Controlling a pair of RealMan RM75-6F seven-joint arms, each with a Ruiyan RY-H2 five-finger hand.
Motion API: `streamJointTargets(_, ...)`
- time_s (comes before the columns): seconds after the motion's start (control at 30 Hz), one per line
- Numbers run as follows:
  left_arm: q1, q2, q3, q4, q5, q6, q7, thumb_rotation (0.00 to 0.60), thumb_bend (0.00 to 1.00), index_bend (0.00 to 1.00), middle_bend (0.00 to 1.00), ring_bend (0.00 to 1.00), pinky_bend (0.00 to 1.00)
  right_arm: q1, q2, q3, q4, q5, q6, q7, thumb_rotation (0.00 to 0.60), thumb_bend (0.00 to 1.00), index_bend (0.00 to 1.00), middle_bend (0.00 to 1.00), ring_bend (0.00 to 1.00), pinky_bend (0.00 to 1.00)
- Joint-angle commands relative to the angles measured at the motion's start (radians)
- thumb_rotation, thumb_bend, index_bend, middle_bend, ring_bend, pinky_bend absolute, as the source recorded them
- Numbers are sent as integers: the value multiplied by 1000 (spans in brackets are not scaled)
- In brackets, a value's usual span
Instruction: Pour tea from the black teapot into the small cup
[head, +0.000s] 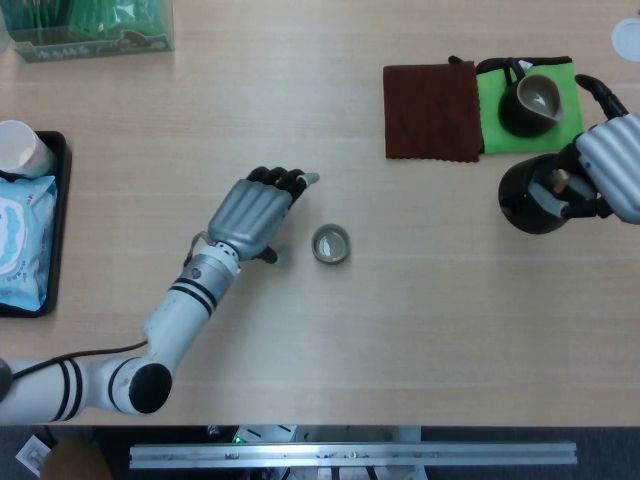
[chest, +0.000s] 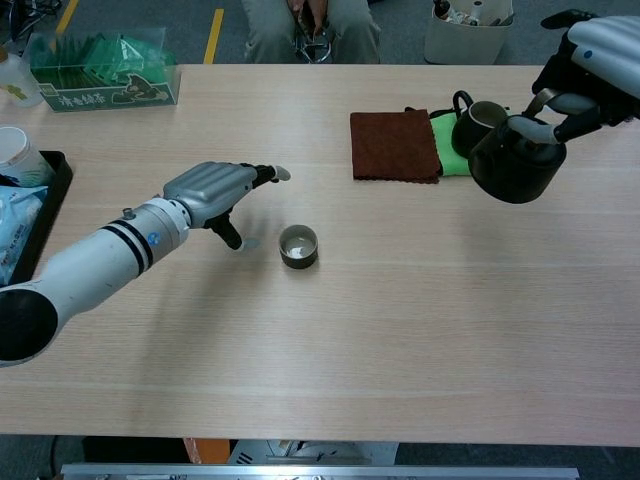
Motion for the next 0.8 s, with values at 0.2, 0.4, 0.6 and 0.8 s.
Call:
streamJointTargets(0.2,140,197,80,-124,149,178,-79,600,251,81,133,124,157,45,-49,16,-8,26,-50,-48,443,328,1000,962,912,60)
streamJointTargets(0.4,245,305,117,-177,246,299,-176,600,251,82,133,124,157,93,-107,34,-2,62,-97,-97,446,327,1000,962,912,60)
streamJointTargets(0.6,325,350,136,-182,356,412,-260,600,251,88,145,125,157,135,-164,49,11,98,-134,-146,447,327,1000,962,911,60)
streamJointTargets(0.8,401,377,163,-180,462,508,-316,600,251,100,158,126,157,187,-233,59,27,155,-177,-233,449,328,1000,962,911,60)
